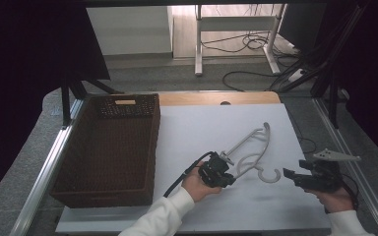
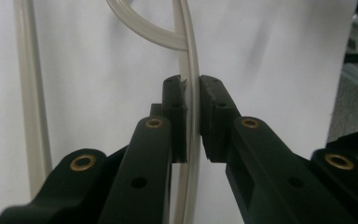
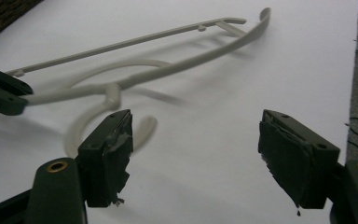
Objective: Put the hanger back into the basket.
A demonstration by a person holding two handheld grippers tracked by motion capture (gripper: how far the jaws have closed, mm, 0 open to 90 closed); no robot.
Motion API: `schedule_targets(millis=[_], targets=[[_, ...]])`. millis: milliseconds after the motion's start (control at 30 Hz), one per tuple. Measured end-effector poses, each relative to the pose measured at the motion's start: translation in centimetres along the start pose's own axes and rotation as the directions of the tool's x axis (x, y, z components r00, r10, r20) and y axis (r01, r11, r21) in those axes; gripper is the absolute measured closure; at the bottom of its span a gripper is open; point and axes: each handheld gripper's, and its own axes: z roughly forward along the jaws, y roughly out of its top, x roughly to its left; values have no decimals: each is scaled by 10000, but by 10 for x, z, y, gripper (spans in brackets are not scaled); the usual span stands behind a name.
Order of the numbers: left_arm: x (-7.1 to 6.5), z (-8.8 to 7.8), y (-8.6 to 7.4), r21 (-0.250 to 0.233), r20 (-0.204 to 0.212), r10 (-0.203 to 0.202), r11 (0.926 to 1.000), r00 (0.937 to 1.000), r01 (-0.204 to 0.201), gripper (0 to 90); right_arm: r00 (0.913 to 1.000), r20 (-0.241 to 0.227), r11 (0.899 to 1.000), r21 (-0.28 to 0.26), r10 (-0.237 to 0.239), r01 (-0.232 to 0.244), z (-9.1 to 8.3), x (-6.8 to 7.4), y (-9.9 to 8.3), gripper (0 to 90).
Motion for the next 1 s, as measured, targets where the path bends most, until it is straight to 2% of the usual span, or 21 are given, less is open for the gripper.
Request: schedule_targets(millis=[67, 100, 133, 167, 267, 400, 433, 600, 667, 1000], targets=[[1, -6, 2, -148, -11, 6, 9999, 10000, -6, 822, 9999, 95, 10000, -19, 70, -69, -2, -3, -1, 268], [1, -11, 3, -400, -94, -22, 9992, 10000, 18, 823, 9998, 145, 9999, -45, 138, -137, -3, -4, -1, 269], [1, -11, 3, -400, -94, -22, 9992, 10000, 18, 823, 9998, 145, 9999, -45, 138, -137, -3, -4, -1, 269], [1, -16, 4, -631, -147, -77, 9980, 9999, 68, 823, 9995, 251, 9998, -108, 191, -188, -4, -6, -1, 268], [2, -20, 5, -648, -177, 43, 9979, 9998, -54, 823, 9988, 378, 9994, -161, 316, -310, -6, -9, -2, 270], [5, -27, 6, -939, -82, -106, 9955, 9999, 97, 823, 9976, 497, 9987, -154, 486, -479, -7, -14, -4, 271], [8, -31, 7, -1131, -17, -193, 9934, 9998, 190, 823, 9971, 527, 9985, -153, 542, -534, -6, -15, -5, 270], [12, -42, 10, -1479, 101, -380, 9882, 9992, 391, 824, 9973, 493, 9985, -100, 545, -541, -5, -15, -6, 270], [15, -49, 11, -1740, 157, -462, 9836, 9988, 483, 824, 9973, 500, 9986, -81, 533, -529, -4, -15, -6, 271], [20, -64, 11, -2240, 192, -633, 9724, 9978, 660, 826, 9972, 510, 9985, -64, 544, -542, -3, -15, -7, 270]])
